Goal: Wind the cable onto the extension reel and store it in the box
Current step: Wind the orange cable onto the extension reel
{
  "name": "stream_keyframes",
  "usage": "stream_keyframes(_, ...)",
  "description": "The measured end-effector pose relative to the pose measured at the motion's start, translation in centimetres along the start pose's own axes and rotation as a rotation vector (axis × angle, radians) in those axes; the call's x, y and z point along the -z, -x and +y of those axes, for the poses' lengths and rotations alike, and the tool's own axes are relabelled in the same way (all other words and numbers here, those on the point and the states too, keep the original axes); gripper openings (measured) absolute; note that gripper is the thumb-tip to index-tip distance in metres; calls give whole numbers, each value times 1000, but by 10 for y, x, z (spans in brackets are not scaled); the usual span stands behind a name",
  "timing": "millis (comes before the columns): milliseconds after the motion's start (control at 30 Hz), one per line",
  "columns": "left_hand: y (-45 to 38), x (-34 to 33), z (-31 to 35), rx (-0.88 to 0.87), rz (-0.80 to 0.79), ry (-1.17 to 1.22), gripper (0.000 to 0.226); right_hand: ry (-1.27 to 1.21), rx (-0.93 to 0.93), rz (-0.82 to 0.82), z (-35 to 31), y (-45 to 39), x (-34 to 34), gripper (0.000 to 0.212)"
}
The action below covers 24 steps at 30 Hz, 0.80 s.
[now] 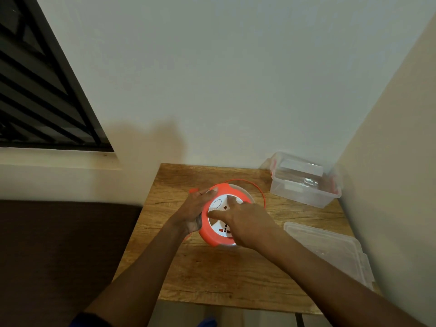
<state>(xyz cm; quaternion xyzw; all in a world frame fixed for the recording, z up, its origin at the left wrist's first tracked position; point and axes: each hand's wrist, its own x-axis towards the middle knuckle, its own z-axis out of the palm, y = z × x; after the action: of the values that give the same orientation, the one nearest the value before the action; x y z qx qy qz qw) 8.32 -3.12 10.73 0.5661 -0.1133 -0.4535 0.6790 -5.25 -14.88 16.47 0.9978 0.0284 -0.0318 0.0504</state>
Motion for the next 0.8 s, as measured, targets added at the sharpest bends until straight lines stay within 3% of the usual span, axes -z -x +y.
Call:
stream_keyframes(167,-2,7,-6,35,-16,17,57,228,279,-70,9,-4,17,72)
stream_keyframes(300,-1,1,-4,40,-57,54,40,351,336,-66,21,-11,28,75)
stream_keyframes(433,-2,-2,3,5,-45,16,48,469,350,0,18,-11,25,75)
stream_keyframes(533,-3,-2,1,-15,-8,41,52,305,235,80,17,-11,12,75)
stream_keyframes(667,-9,-6,-9,-79,103,156,54,-99,-203,120,9,-18,-5,68)
stream_keyframes(800,-14,-7,-14,-123,223,185,26,-442,-502,120,-1,-18,-13,63)
